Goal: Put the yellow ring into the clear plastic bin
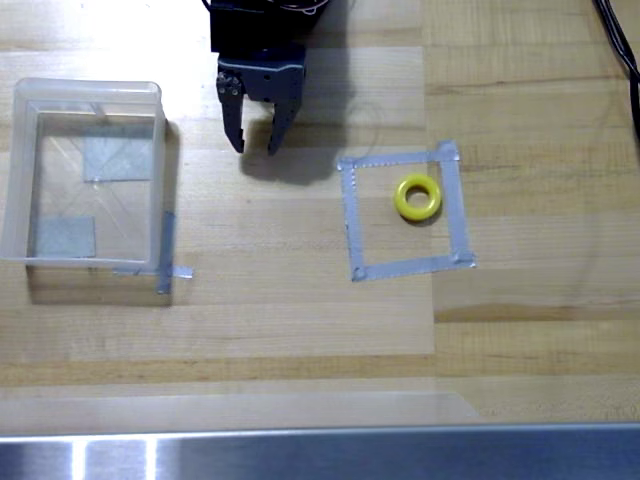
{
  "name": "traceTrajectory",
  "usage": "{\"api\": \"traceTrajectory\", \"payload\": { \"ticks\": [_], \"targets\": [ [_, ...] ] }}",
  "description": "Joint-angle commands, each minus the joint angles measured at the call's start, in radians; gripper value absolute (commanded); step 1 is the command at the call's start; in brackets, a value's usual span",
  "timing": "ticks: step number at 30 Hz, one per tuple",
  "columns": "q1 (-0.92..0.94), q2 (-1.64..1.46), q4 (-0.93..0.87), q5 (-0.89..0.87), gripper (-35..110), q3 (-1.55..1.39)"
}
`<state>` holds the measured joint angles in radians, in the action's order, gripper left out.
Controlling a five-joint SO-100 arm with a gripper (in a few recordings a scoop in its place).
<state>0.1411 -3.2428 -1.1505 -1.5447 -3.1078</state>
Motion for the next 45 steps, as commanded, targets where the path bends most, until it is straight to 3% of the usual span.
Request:
{"api": "traceTrajectory", "payload": {
  "ticks": [1, 21, 28, 35, 45],
  "targets": [
    [-0.006, -0.002, 0.002, -0.012, 12, 0.012],
    [-0.008, -0.006, 0.002, -0.012, 12, 0.021],
    [-0.025, 0.035, -0.077, 0.035, 12, 0.201],
    [-0.061, 0.407, -0.092, 0.038, 12, 0.456],
    [-0.373, 1.126, -0.100, -0.037, 13, 0.962]
  ]
}}
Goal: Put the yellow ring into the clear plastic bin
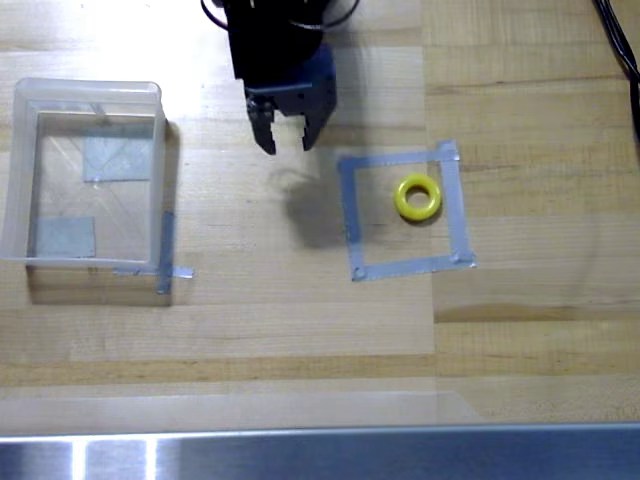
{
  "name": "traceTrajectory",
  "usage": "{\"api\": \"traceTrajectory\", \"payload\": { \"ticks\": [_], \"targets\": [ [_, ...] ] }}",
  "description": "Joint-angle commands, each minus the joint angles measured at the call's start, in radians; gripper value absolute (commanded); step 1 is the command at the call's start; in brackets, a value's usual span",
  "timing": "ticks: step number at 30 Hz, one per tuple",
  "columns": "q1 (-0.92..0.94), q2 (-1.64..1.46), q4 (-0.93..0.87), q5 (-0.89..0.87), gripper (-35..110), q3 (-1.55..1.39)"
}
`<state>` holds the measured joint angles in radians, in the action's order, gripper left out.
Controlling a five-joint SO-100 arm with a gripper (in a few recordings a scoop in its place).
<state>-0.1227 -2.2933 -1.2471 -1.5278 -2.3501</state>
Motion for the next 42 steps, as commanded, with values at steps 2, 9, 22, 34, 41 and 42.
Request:
{"api": "traceTrajectory", "payload": {
  "ticks": [2, 9, 22, 34, 41, 42],
  "targets": [
    [-0.172, 0.258, -0.003, -0.081, 13, 0.276],
    [-0.342, 0.425, -0.002, -0.166, 13, 0.428],
    [-0.399, 0.637, 0.014, -0.190, 13, 0.517],
    [-0.382, 0.833, 0.051, -0.187, 13, 0.680],
    [-0.396, 0.857, 0.052, -0.187, 13, 0.681],
    [-0.396, 0.867, 0.052, -0.187, 13, 0.681]
  ]
}}
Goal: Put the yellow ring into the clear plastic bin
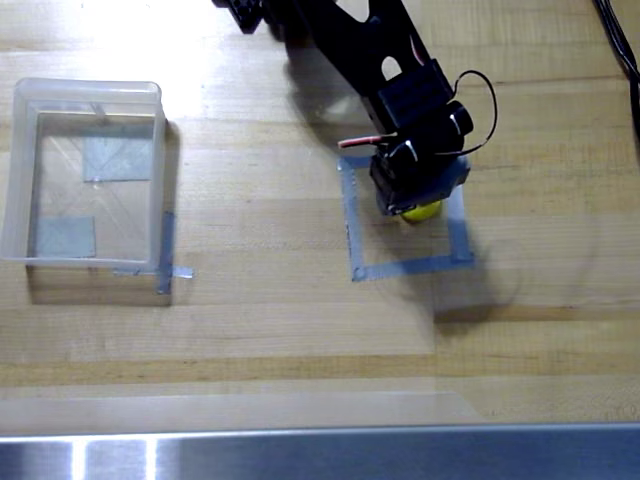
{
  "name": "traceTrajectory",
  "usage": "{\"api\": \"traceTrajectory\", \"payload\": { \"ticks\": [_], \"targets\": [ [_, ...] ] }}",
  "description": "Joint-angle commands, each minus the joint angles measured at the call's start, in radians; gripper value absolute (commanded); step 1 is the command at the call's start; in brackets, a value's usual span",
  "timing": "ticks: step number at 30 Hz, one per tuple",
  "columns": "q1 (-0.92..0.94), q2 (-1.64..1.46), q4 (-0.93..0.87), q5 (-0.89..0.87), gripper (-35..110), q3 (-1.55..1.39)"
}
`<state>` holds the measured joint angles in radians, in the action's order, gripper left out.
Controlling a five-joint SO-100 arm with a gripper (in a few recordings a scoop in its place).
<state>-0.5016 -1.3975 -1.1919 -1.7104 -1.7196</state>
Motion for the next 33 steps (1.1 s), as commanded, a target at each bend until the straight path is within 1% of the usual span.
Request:
{"api": "traceTrajectory", "payload": {
  "ticks": [1, 27, 29, 33],
  "targets": [
    [-0.018, -0.018, -0.003, -0.005, 13, 0.051],
    [-0.025, 0.097, -0.003, -0.018, 11, 0.040],
    [-0.025, 0.097, -0.003, -0.018, 9, 0.040],
    [-0.025, 0.091, -0.009, -0.020, -1, 0.040]
  ]
}}
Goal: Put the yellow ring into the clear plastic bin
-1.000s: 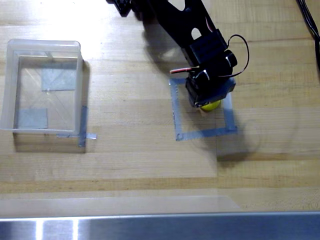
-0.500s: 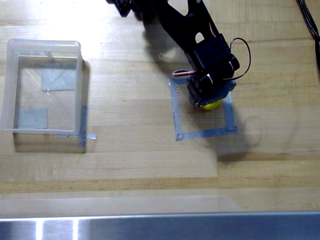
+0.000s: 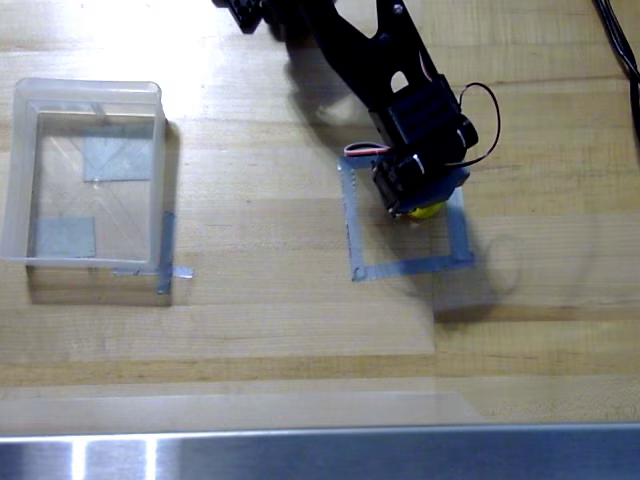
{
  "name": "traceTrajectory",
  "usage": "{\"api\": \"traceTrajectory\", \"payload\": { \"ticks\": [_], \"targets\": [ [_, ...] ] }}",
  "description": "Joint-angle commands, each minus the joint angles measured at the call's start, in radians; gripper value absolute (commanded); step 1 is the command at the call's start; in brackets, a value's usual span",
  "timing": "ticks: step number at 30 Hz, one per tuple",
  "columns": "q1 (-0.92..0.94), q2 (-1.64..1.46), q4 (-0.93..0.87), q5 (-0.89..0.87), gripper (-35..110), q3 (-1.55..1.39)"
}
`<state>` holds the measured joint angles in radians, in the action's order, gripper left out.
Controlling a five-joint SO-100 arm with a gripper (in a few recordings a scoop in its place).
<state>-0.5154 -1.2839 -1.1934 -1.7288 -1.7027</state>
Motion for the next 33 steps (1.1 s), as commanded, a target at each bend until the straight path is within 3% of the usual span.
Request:
{"api": "traceTrajectory", "payload": {
  "ticks": [1, 12, 18, 24, 33],
  "targets": [
    [-0.011, -0.023, -0.009, -0.002, -2, 0.023],
    [0.002, -0.101, -0.028, 0.006, 0, 0.018],
    [0.130, -0.334, -0.218, 0.023, 0, -0.005],
    [0.399, -0.632, -0.354, 0.163, 0, 0.002],
    [1.095, -0.770, -0.350, 0.459, 0, 0.005]
  ]
}}
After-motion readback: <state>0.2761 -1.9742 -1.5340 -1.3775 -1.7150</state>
